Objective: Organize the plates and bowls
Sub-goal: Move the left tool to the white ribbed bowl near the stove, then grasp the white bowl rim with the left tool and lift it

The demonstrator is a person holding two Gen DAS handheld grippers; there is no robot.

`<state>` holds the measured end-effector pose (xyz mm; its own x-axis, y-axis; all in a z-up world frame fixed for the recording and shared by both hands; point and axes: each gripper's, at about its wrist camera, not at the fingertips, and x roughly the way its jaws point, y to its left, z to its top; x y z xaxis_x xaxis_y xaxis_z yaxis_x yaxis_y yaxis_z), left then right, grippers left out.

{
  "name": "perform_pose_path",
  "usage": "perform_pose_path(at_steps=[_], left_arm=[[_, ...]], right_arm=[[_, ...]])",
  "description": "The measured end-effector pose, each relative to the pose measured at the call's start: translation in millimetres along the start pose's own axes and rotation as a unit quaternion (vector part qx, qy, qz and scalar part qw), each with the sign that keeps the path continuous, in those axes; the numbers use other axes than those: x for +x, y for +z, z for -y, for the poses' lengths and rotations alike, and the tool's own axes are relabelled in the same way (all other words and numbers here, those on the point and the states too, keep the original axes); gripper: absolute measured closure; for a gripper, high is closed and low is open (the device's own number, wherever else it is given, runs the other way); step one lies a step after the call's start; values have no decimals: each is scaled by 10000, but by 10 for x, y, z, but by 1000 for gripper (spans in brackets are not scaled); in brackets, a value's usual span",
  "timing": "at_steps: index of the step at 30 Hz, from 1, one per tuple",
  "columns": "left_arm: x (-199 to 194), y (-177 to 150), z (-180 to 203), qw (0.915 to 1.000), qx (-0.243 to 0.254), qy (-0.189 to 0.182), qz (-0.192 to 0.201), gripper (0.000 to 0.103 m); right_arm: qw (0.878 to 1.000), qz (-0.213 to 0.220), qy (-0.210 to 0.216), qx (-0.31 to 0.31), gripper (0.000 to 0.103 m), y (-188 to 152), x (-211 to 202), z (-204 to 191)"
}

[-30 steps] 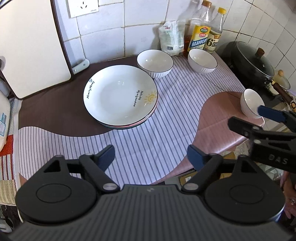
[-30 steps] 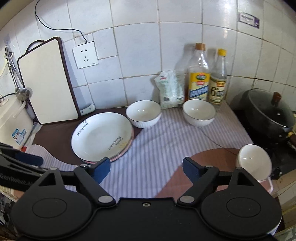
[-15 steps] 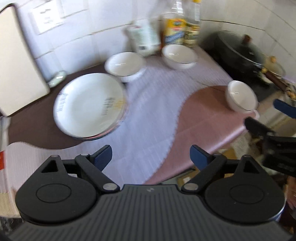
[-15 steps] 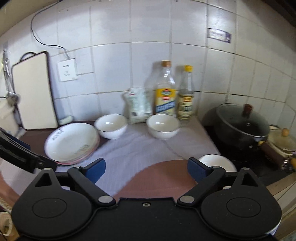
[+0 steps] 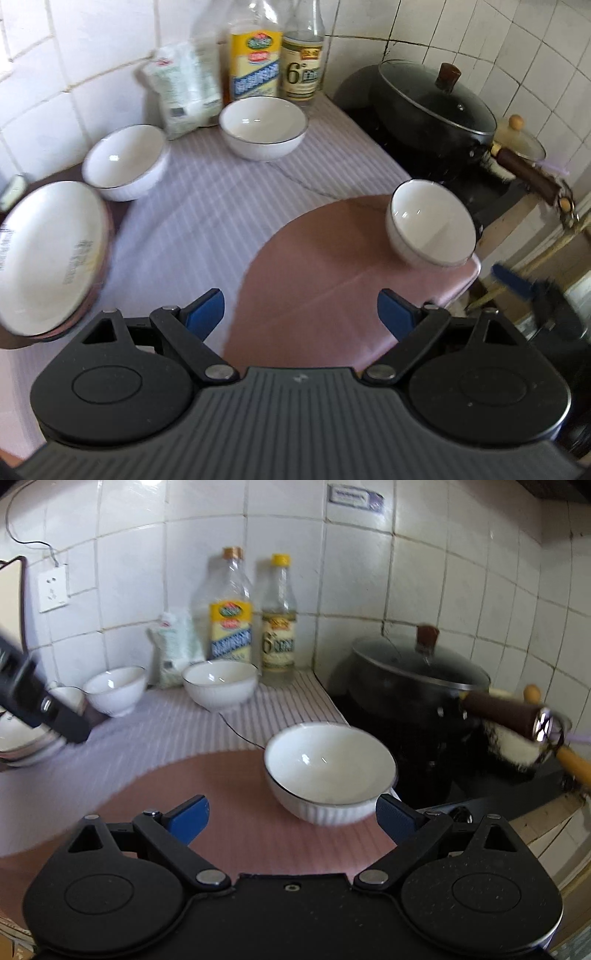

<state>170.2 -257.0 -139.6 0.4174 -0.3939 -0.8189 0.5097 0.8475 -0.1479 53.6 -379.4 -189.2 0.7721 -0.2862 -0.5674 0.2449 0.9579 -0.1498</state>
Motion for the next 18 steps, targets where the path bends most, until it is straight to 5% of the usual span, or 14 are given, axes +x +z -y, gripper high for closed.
perform_pose_path(at_steps=[18], left_arm=[[1271, 429, 562, 9928, -616, -731, -726, 22]], right_arm=[[9997, 62, 103, 212, 4, -268, 928, 339]])
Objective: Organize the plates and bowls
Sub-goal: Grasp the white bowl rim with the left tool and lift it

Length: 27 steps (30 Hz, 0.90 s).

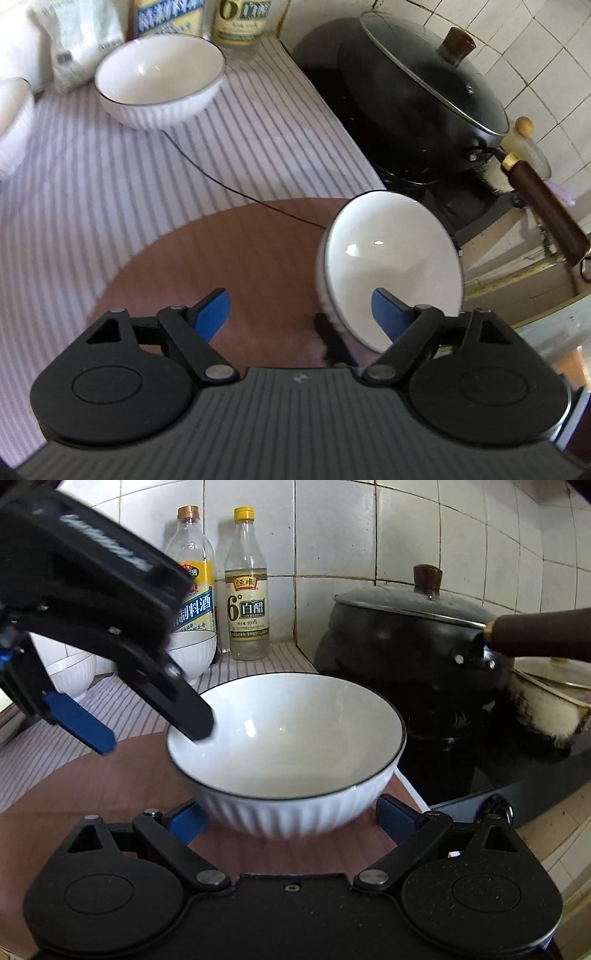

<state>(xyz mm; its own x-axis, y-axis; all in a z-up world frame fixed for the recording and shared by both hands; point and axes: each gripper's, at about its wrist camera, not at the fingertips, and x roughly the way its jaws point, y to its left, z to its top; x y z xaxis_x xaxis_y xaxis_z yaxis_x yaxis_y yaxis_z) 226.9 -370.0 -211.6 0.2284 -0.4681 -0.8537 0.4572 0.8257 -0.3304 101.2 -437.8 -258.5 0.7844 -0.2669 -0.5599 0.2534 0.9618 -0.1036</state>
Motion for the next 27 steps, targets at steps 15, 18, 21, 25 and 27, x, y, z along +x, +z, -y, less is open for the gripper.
perform_pose_path(at_steps=[15, 18, 21, 25, 27], left_arm=[[154, 43, 81, 9997, -144, -103, -157, 91], [121, 29, 94, 9998, -144, -51, -147, 91], [69, 13, 97, 9998, -125, 0, -141, 91], [-80, -11, 68, 9999, -102, 47, -82, 91], [-174, -22, 31, 9999, -120, 60, -40, 91]], right_arm=[[9999, -17, 151, -58, 4, 84, -19, -38], [9997, -12, 230, 74, 4, 99, -25, -12], [9994, -23, 311, 148, 4, 103, -33, -1], [9992, -14, 392, 79, 4, 147, -87, -51], [9990, 14, 441, -15, 4, 186, -127, -99]])
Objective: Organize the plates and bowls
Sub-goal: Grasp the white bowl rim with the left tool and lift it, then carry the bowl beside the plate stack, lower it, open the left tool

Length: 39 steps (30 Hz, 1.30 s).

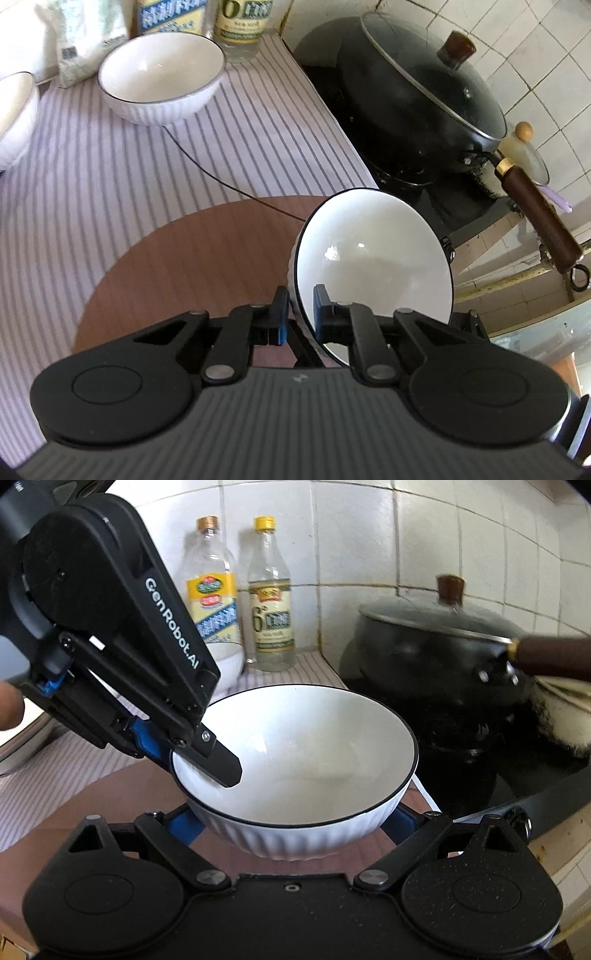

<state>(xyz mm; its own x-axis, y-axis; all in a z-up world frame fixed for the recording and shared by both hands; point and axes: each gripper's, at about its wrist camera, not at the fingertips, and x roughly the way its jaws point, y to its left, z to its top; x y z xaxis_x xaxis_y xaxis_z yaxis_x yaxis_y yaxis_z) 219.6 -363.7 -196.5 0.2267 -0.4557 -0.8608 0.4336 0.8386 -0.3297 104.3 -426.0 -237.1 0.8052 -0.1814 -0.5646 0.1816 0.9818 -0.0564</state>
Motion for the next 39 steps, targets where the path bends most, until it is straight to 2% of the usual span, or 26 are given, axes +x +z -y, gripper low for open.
perform_pose_path(at_steps=[8, 18, 22, 28, 39], left_arm=[[-548, -60, -313, 9995, -105, 250, 186, 90], [-1135, -254, -990, 9917, -842, 794, 552, 89], [-1109, -359, -1266, 9871, -1124, 981, 588, 89], [-1002, -421, -1666, 9813, -1535, 973, 629, 89], [-783, -512, -1997, 9767, -1823, 1066, 378, 88]], right_arm=[[9977, 149, 461, -471, 4, 228, -170, -406], [9832, 320, 1524, -955, 4, 419, -140, -1061], [9759, 187, 1826, -1180, 4, 400, -29, -1335], [9667, -25, 2101, -1461, 4, 311, 230, -1635], [9517, -370, 2341, -1954, 5, 183, 573, -1968]])
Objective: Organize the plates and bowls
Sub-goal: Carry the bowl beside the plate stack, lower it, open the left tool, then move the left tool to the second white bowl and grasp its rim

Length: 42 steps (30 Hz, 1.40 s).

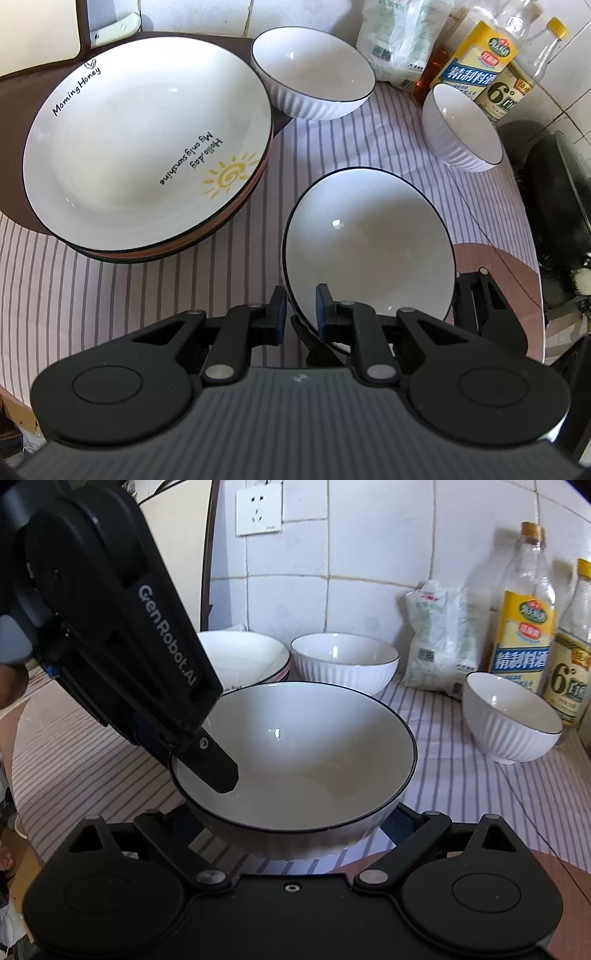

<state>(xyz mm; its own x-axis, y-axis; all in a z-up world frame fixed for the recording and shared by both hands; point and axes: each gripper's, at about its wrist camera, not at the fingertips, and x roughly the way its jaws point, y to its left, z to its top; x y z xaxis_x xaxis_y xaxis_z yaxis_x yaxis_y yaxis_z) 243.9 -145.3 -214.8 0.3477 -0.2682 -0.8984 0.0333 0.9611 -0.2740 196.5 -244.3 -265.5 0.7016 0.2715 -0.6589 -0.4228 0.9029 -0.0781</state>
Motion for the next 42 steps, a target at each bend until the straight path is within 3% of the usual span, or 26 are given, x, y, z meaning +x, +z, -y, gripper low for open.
perform_pose_path(at_steps=[6, 10, 13, 18, 22, 27, 32, 36, 42], left_arm=[[26, -29, 10, 10000, 27, 64, -47, 88], [7, 3, 49, 9997, 65, 118, -219, 88], [-45, 8, 116, 9989, 202, 231, -354, 86], [-216, 34, 185, 9979, 372, 409, -325, 59], [-378, 93, 240, 9971, 558, 373, -357, 57], [-547, 144, 368, 9940, 918, 513, -299, 57], [-662, 243, 491, 9930, 1069, 454, -219, 56], [-718, 365, 667, 9922, 1196, 331, -105, 56], [-705, 567, 924, 9929, 1181, -37, 156, 56]], right_arm=[[9998, -201, -43, 14, 4, -3, 53, -11], [9970, -724, -199, 176, 4, 16, -8, -33], [9961, -683, -107, 545, 4, 20, -235, 45], [9930, -647, -145, 982, 3, 83, -582, 211], [9908, -576, -156, 1214, 4, 199, -828, 358], [9836, -524, 157, 1718, 11, 397, -936, 608], [9729, -405, 25, 2277, 17, 523, -996, 842], [9668, -677, -33, 2465, 34, 644, -994, 979], [9593, -513, -135, 2774, 34, 763, -1082, 1210]])
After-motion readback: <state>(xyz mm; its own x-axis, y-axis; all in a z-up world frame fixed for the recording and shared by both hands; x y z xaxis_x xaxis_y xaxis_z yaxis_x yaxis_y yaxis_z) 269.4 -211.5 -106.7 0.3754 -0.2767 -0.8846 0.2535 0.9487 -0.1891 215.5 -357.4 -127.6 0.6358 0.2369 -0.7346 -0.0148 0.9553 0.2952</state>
